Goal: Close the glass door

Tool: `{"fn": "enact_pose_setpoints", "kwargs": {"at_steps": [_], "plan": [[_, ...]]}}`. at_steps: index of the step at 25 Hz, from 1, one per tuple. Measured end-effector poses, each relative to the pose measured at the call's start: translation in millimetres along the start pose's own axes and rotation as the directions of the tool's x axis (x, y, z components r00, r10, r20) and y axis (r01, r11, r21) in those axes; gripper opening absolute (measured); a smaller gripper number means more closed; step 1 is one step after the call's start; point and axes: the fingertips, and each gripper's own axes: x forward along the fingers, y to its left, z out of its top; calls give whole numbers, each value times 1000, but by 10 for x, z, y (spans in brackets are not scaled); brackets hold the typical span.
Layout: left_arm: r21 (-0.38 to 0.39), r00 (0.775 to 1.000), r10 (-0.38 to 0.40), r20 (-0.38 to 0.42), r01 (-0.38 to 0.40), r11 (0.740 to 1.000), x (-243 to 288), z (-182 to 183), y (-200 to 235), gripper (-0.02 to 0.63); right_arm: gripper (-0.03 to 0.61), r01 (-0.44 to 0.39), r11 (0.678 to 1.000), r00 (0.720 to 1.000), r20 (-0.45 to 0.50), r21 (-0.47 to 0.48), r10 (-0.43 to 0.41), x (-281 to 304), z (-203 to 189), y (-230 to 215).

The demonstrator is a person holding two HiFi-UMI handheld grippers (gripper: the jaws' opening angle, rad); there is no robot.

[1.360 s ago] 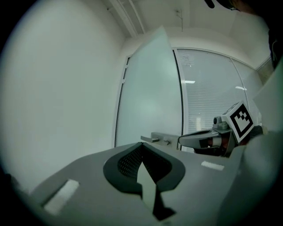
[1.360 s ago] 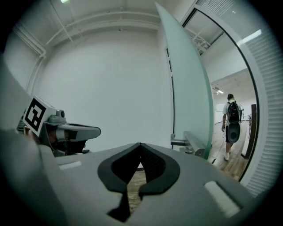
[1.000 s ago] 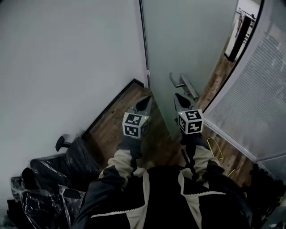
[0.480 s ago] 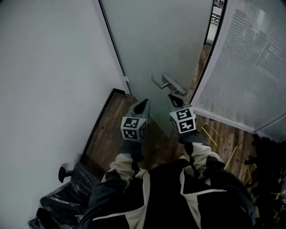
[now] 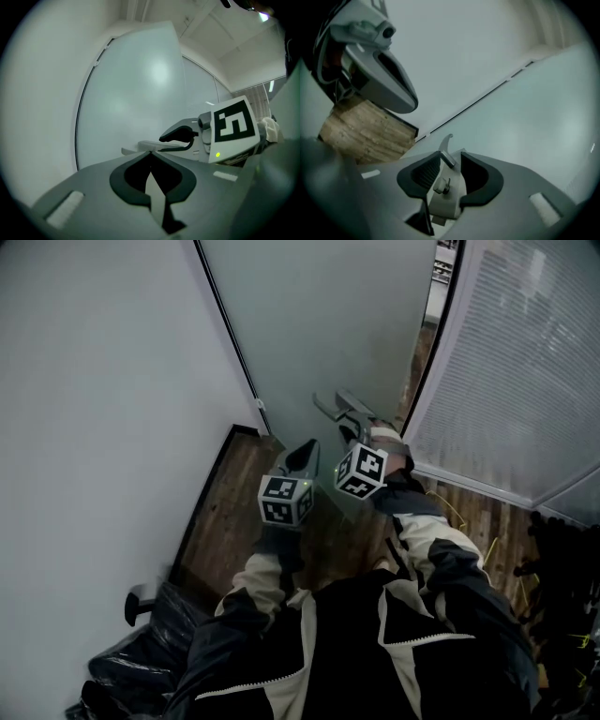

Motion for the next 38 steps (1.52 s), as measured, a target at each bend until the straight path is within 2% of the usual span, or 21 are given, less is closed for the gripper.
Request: {"fn": "enact_pose_setpoints", "kwargs": {"at_steps": [2,3,4,6,8,10,11,12,13,14,18,25,31,35,38], "plan": [[-3,1000,0,-4,0,1000,-6,-12,1,0,198,-24,990,998,-63,-137,16,173,-46,96],[-4,1000,1,-6,-1,1000,-12,-10,12,0,256,-35,979,995,-95,-200,17,271,-71,130],[-4,1000,1,-8,-1,1000,-19,-5,22,0,288,-43,966,992,-124,-255,11,372,-99,153],[2,1000,5,-10,-5,1000,-38,-7,36,0,325,-52,941,985,-171,-334,-6,563,-189,183],[9,1000,10,-10,-10,1000,-61,-24,57,0,327,-67,923,978,-208,-379,-15,707,-276,197],[8,1000,15,-11,-15,1000,-87,-36,90,0,324,-67,906,976,-218,-419,-28,782,-275,186],[3,1000,18,-13,-18,1000,-99,-50,110,0,283,-59,895,976,-215,-443,-42,797,-252,174],[-2,1000,22,-17,-22,1000,-109,-69,135,0,147,-50,882,976,-212,-468,-57,806,-233,160],[-6,999,26,-20,-27,1000,-115,-94,163,0,118,-46,871,975,-212,-490,-68,814,-226,150],[-10,999,31,-22,-31,999,-120,-120,190,0,117,-45,862,974,-213,-504,-74,820,-228,145],[-25,999,35,-19,-36,999,-134,-142,241,0,115,-35,861,976,-204,-508,-81,833,-259,141],[12,999,27,-24,-27,1000,19,-53,143,0,114,-48,859,970,-228,-510,-81,908,-452,3],[-32,1000,14,20,-13,999,57,0,125,0,115,-61,853,958,-271,-518,-95,1042,-661,-157],[-96,999,23,32,-19,995,86,58,124,0,117,-68,856,947,-303,-513,-106,1149,-916,-336],[-93,999,29,39,-25,995,120,93,125,0,118,-75,860,935,-335,-505,-115,1246,-1101,-482]]}}
